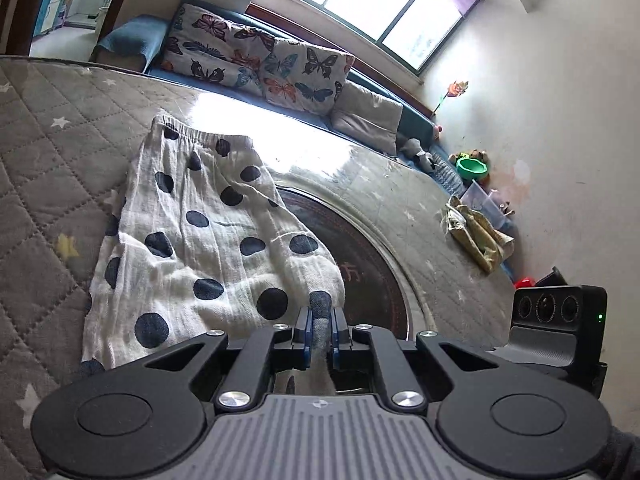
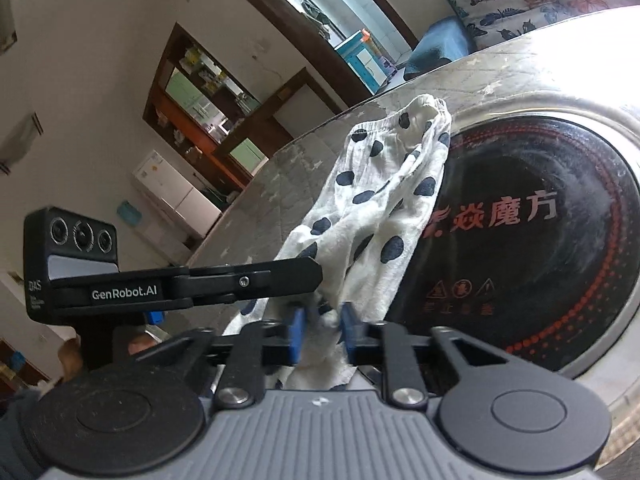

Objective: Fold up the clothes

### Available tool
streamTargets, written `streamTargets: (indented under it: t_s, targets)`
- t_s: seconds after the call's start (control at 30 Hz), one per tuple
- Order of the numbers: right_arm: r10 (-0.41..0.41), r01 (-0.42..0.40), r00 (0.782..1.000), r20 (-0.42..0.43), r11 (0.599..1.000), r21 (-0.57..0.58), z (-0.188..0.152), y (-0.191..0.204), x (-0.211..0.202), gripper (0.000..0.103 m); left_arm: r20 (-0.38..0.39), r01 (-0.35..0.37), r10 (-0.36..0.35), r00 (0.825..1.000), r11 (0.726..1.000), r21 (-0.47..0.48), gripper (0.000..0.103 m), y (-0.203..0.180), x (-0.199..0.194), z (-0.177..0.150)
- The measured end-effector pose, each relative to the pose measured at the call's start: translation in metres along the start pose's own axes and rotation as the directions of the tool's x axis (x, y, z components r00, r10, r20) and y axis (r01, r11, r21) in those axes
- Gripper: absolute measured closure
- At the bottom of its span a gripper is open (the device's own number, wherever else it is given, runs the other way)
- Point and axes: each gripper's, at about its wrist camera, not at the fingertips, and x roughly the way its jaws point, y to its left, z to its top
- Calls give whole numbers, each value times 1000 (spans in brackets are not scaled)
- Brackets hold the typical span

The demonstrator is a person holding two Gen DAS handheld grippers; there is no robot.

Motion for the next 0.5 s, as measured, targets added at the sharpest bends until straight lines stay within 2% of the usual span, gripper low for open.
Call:
streamTargets:
  t_s: [0.03,0.1,0.2,0.3,0.4,0.5]
  targets:
    - [-4,4,1000,4,1000,0,0,1,-1,93,-4,-6,6,1000,1000,1,91,0,0,0]
    - [-24,24,1000,13,1000,-18,1,4,-7,97,-4,-14,14,1000,1000,15,77,-2,-3,0]
    - [-102,103,995,10,992,-67,1,11,-19,98,10,-32,31,999,998,46,60,-5,-12,-2]
    - [-192,191,981,0,975,-118,1,15,-30,98,25,-49,47,999,995,84,58,-7,-22,-6]
    - [-280,276,960,-5,946,-169,1,20,-41,97,9,-126,126,992,981,149,58,-7,-24,-14]
    - [-367,356,930,-6,908,-220,0,25,-51,88,-33,-176,186,982,967,186,58,-5,-21,-23]
